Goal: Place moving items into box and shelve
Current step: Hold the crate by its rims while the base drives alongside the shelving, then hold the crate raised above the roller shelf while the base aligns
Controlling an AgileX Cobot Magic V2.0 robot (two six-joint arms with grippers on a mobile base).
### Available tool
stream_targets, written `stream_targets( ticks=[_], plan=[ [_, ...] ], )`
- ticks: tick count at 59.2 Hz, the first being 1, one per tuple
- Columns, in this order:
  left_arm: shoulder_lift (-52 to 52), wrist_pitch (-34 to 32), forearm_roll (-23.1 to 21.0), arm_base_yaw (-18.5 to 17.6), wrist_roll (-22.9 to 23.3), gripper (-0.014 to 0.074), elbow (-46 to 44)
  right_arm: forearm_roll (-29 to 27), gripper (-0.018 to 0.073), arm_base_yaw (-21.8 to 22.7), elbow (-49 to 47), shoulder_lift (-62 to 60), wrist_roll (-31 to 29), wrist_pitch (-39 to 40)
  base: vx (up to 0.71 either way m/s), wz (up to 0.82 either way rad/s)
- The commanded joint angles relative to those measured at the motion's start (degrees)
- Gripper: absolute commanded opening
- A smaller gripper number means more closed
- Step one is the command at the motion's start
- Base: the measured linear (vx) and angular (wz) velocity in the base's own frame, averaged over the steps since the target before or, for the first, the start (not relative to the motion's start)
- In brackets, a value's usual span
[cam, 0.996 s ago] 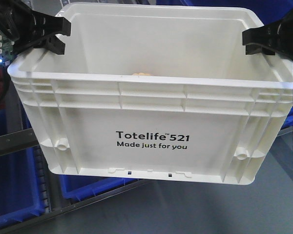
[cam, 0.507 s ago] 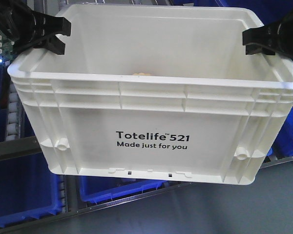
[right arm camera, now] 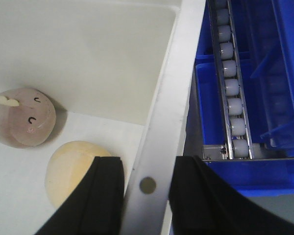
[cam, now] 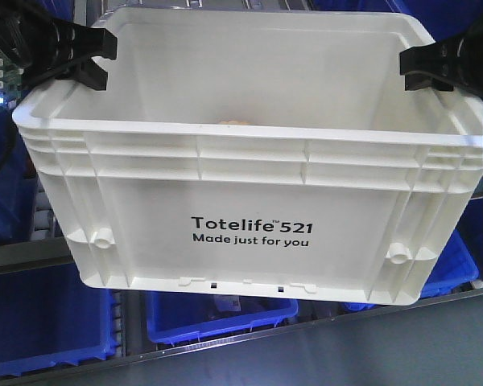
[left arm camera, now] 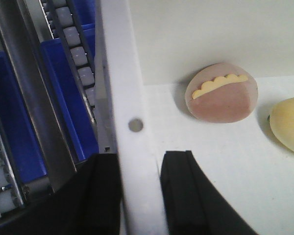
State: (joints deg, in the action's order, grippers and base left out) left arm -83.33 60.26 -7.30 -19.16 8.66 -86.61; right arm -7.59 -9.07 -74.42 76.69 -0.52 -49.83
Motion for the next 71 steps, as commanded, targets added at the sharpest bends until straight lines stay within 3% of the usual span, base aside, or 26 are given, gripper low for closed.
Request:
stream_targets(
  ticks=[1, 71],
  plan=[
    [3.4, -7.8, -5.0, -0.9, -0.8, -0.0006, -2.6, -1.7, -0.0006, 0.0, -2.4, -2.0, 1.1, 6.0, 0.07, 0.11],
    [3.4, -7.8, -5.0, -0.9, -0.8, -0.0006, -2.6, -1.7, -0.0006, 0.0, -2.4, -2.0, 1.1, 6.0, 0.05, 0.04]
  ],
)
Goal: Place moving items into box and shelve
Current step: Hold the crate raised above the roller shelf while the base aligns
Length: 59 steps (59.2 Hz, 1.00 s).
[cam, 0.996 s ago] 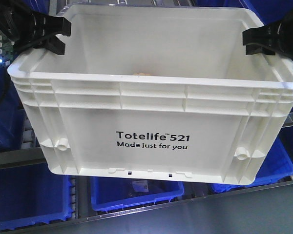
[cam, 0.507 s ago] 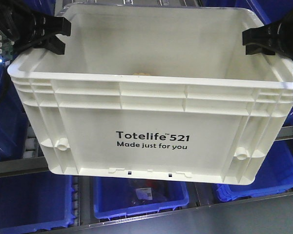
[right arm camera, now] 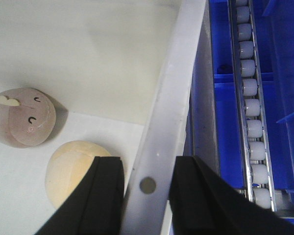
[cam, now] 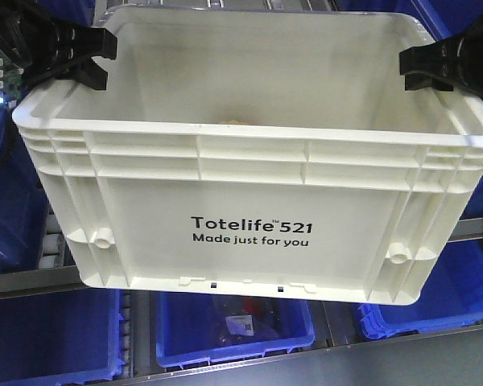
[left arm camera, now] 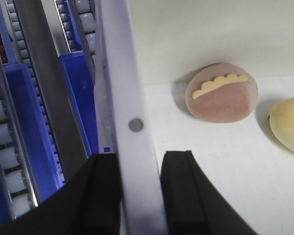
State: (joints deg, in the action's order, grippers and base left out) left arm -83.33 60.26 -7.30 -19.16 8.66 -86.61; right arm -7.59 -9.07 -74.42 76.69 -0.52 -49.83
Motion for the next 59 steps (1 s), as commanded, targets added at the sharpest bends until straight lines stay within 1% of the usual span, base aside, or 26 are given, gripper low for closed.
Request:
stream_targets(
  ticks=[1, 59],
  plan=[
    [3.4, -7.8, -5.0, -0.9, -0.8, -0.0006, -2.6, -1.7, -0.0006, 0.0, -2.4, -2.0, 1.1, 6.0, 0.0, 0.0],
    [3.4, -7.8, -5.0, -0.9, -0.8, -0.0006, -2.6, -1.7, -0.0006, 0.0, -2.4, -2.0, 1.1, 6.0, 0.0, 0.0]
  ],
)
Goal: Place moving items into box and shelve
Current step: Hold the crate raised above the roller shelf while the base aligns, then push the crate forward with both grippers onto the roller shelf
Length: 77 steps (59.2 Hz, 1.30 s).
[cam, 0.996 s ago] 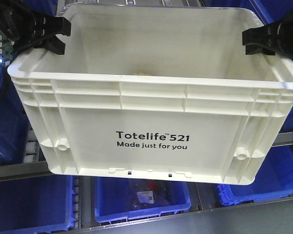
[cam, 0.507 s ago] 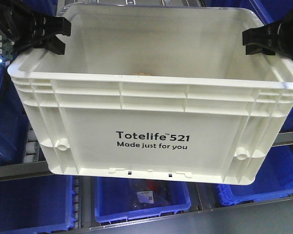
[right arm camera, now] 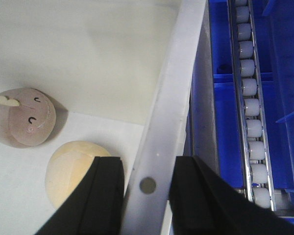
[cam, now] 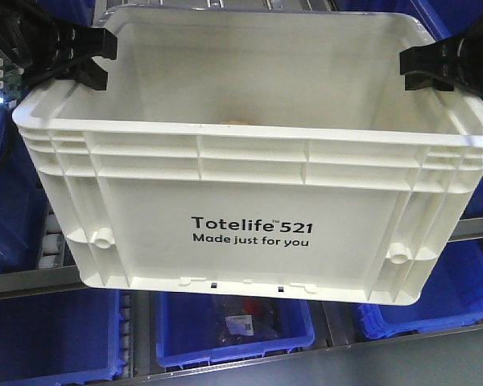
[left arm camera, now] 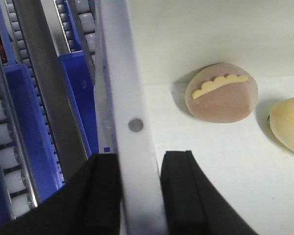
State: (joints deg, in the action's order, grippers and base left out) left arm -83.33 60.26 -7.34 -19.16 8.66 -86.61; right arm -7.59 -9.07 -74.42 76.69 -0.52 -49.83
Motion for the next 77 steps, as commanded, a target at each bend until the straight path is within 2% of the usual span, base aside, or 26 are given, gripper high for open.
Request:
stream_targets(
  ticks=[1, 56, 66, 77],
  plan=[
    [3.4, -7.8, -5.0, -0.9, -0.8, -0.0006, -2.6, -1.7, -0.0006, 0.0, -2.4, -2.0, 1.1, 6.0, 0.0, 0.0],
    [2.3, -8.9, -5.0, -0.9, -0.8, -0.0006, -2.6, -1.6, -0.0006, 0.0, -2.4, -1.8, 1.1, 6.3, 0.0, 0.0],
    [0.2, -9.6, -5.0, -0.9, -0.8, -0.0006, -2.6, -1.6, -0.0006, 0.0, -2.4, 0.1, 1.1, 8.7, 0.0, 0.0],
    [-2.9, -15.1, -5.0, -0.9, -0.8, -0.0006, -2.6, -1.6, -0.0006, 0.0, -2.4, 5.0, 1.1, 16.3, 0.0, 0.0]
  ],
)
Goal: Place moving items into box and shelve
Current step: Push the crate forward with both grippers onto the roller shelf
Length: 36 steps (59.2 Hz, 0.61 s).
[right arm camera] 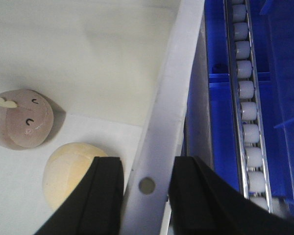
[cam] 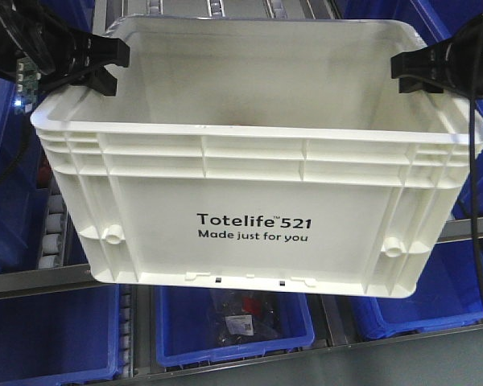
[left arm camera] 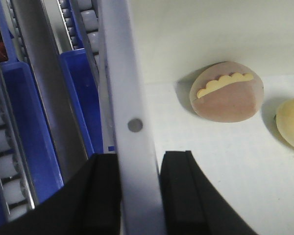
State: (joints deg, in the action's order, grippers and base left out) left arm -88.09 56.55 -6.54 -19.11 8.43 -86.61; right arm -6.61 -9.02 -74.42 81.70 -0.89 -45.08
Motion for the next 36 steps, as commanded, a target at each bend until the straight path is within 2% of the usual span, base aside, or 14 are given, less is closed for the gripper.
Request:
stream_targets(
  ticks=[1, 20, 27, 36],
  plan=[
    [1.2, -12.4, -5.8, -0.9, -0.6, -0.0006, -2.6, -2.6, -0.0006, -0.1, -2.4, 0.4, 1.5, 13.0, 0.0, 0.0],
    [-7.6, -28.0, -6.6, -0.9, -0.3, -0.0005, -2.6, -2.8, -0.0006, -0.2, -2.4, 13.4, 1.5, 43.3, 0.0, 0.0],
    [-11.1, -32.2, -11.8, -1.5, -0.3, 0.0001, -2.6, -2.8, -0.0004, -0.3, -2.4, 17.4, 1.5, 46.6, 0.0, 0.0],
    [-14.7, -31.3, -19.8, -2.1, -0.5, 0.0033, -2.6, -1.9, -0.0004, -3.1, -2.4, 19.6, 0.9, 47.0, 0.0, 0.01]
  ],
)
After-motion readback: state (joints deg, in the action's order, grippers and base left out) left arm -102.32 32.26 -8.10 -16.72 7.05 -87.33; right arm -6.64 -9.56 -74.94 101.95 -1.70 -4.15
